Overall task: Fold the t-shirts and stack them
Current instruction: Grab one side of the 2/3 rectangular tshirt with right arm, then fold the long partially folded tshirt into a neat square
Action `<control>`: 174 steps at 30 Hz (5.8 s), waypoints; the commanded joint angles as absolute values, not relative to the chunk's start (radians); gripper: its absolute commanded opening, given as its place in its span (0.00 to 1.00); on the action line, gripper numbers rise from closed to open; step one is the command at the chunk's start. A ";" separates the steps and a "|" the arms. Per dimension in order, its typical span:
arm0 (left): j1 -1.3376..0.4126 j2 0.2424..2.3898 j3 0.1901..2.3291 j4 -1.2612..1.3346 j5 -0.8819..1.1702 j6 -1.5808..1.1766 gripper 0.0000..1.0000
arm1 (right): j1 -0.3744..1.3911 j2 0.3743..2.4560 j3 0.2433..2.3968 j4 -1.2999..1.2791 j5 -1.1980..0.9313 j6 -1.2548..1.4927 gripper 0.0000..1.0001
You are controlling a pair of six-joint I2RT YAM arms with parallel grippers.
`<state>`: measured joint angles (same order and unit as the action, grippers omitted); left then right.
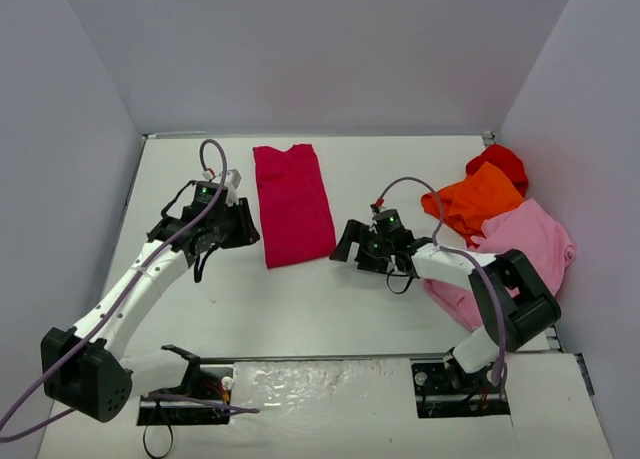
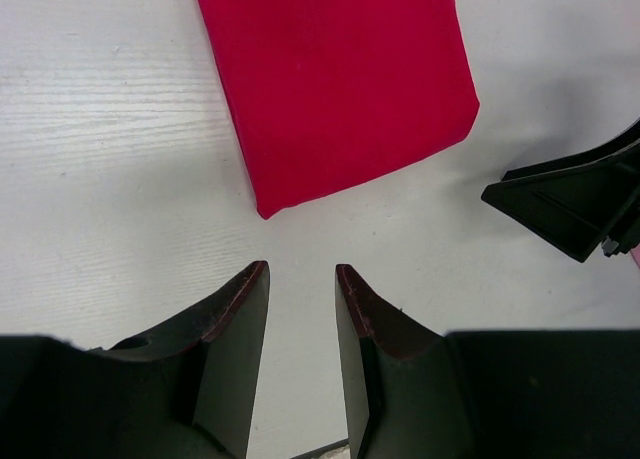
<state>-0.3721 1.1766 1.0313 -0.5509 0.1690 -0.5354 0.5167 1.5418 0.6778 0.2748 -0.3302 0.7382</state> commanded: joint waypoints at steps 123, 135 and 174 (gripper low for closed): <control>-0.392 1.966 1.067 0.205 0.666 -0.703 0.00 | 0.525 1.814 1.500 -0.050 -0.313 0.599 0.00; -0.387 1.447 1.151 -0.259 0.150 -0.550 0.00 | 0.525 1.845 1.529 -0.025 -0.373 0.598 0.00; -0.163 1.541 1.045 -0.287 0.302 -0.645 0.05 | 0.544 1.887 1.548 -0.031 -0.477 0.598 0.00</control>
<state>-0.1623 1.5429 0.9756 -0.3595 0.2397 -0.6312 0.5381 1.9339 1.5453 -0.0709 -0.4618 0.6012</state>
